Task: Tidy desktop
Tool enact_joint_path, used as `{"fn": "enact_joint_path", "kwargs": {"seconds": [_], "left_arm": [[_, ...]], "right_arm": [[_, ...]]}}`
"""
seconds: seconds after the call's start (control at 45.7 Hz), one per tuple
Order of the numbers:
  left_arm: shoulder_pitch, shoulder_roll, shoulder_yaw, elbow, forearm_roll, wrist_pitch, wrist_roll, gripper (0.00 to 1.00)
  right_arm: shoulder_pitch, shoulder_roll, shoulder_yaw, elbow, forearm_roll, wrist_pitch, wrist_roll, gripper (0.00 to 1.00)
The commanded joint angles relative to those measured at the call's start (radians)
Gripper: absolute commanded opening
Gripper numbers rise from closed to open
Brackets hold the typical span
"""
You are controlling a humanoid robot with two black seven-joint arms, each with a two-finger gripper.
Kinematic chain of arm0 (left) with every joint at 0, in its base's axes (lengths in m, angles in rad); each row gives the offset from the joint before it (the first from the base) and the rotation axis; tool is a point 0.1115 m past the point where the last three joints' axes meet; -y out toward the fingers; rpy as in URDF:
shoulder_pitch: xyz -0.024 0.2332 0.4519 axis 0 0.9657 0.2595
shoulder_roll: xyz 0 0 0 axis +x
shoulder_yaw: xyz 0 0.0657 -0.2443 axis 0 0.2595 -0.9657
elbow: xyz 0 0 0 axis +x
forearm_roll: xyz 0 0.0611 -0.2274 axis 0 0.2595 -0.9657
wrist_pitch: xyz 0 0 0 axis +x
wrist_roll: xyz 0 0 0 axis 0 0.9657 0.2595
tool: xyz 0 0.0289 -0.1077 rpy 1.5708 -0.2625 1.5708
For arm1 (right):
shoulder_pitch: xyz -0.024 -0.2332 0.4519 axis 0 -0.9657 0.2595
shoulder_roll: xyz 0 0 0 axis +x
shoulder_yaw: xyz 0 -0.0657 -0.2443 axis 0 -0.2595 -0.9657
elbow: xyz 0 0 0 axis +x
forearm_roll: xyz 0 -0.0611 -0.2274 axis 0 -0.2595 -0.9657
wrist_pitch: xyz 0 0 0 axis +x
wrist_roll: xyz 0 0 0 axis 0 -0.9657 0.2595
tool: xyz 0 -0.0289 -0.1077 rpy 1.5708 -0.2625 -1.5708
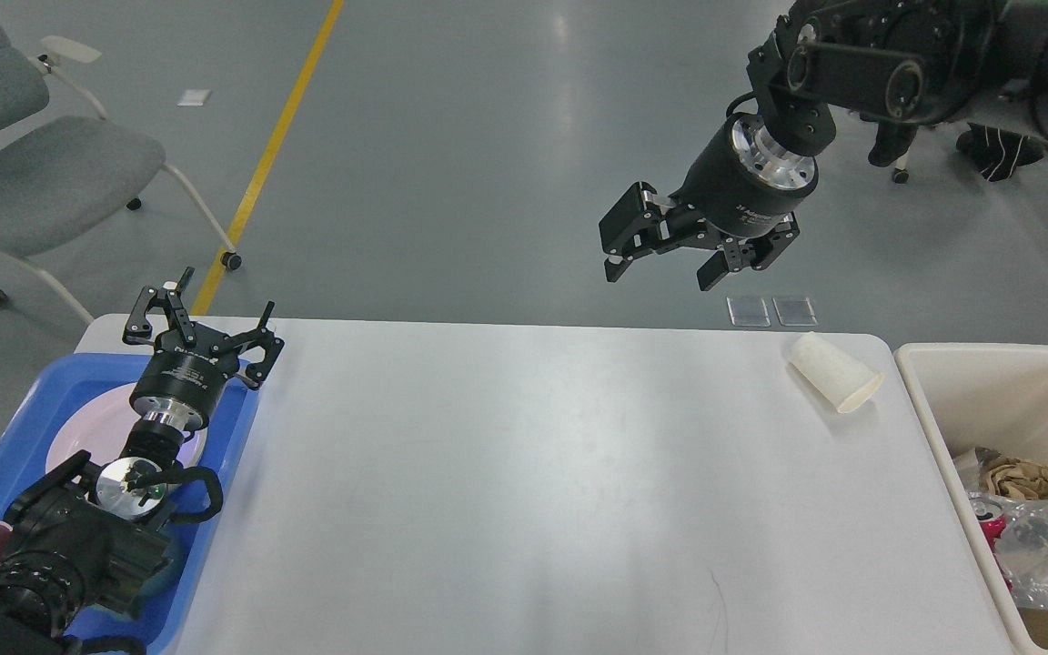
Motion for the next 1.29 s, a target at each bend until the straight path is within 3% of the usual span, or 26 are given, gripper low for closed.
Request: {"fn": "enact_joint_path", "kwargs": {"seconds": [0.0,0.7,1.269], "left_arm": [[0.0,0.0,0.0,0.0,0.0,0.0,0.0,0.96],[0.0,0.0,0.0,0.0,0.0,0.0,0.0,0.96],[0.0,0.0,-0.001,0.0,0.0,0.0,0.0,0.96]], "right_arm": [[-0.01,-0.001,0.001,-0.001,0.0,0.0,0.0,1.0],[-0.024,-0.001,0.004,-0.001,0.0,-0.001,0.0,1.0],[-0.067,-0.082,0.004,-0.001,0.0,-0.001,0.0,1.0]]}}
